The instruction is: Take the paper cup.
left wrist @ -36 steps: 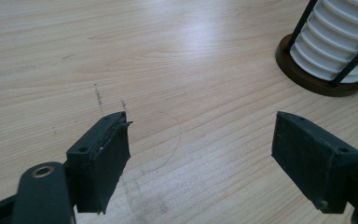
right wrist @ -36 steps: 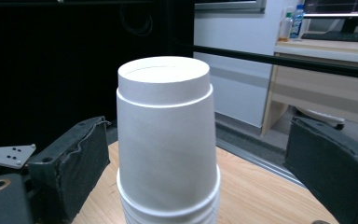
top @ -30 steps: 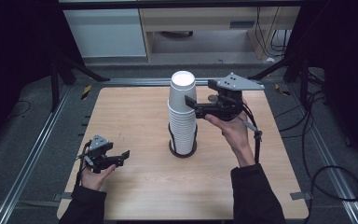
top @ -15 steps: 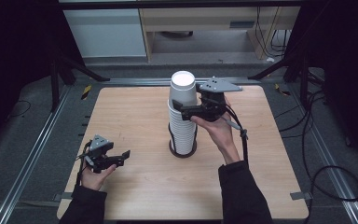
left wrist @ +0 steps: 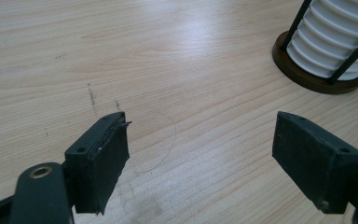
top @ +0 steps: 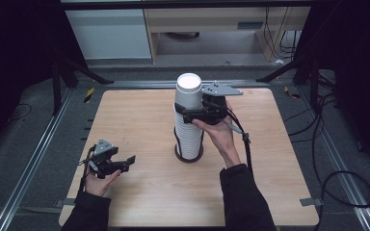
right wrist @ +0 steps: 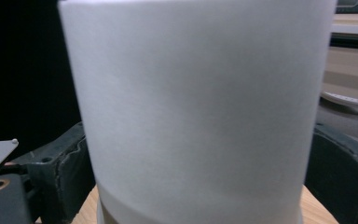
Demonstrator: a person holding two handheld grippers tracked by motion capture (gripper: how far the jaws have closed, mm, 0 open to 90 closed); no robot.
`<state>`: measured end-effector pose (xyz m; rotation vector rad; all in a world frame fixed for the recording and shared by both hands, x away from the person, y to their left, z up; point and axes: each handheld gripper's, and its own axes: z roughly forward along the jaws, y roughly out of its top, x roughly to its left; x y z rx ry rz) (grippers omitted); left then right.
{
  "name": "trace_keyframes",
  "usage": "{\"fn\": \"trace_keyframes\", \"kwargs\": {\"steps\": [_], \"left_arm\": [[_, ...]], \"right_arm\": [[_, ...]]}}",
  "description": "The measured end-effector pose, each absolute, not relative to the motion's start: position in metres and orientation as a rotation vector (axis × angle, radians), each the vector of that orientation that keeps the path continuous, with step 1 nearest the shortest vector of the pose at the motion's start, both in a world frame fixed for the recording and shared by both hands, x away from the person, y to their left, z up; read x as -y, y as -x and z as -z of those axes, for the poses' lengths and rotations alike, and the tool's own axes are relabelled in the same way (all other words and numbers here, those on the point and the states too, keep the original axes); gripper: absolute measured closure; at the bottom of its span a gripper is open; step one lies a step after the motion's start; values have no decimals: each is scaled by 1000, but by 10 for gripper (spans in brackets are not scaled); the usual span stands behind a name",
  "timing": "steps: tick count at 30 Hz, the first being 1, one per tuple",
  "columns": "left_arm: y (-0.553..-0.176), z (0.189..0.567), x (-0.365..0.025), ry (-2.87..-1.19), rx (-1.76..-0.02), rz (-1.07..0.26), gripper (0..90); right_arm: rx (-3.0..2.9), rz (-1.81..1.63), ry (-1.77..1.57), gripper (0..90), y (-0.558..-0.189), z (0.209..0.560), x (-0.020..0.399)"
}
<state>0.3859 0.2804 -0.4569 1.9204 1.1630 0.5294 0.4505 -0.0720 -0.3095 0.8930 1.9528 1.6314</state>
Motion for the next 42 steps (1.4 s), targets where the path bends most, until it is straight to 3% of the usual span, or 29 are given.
{"fn": "trace_keyframes", "kwargs": {"steps": [19,42], "left_arm": [[-387,458,-280,-1922,-1167,-522,177],[-386,457,-282,-1916,-1172,-518,178]], "right_arm": [[-1927,-1642,-868,113,-448,307,70],[-1891,-1670,-797,128,-442,266,75]]}}
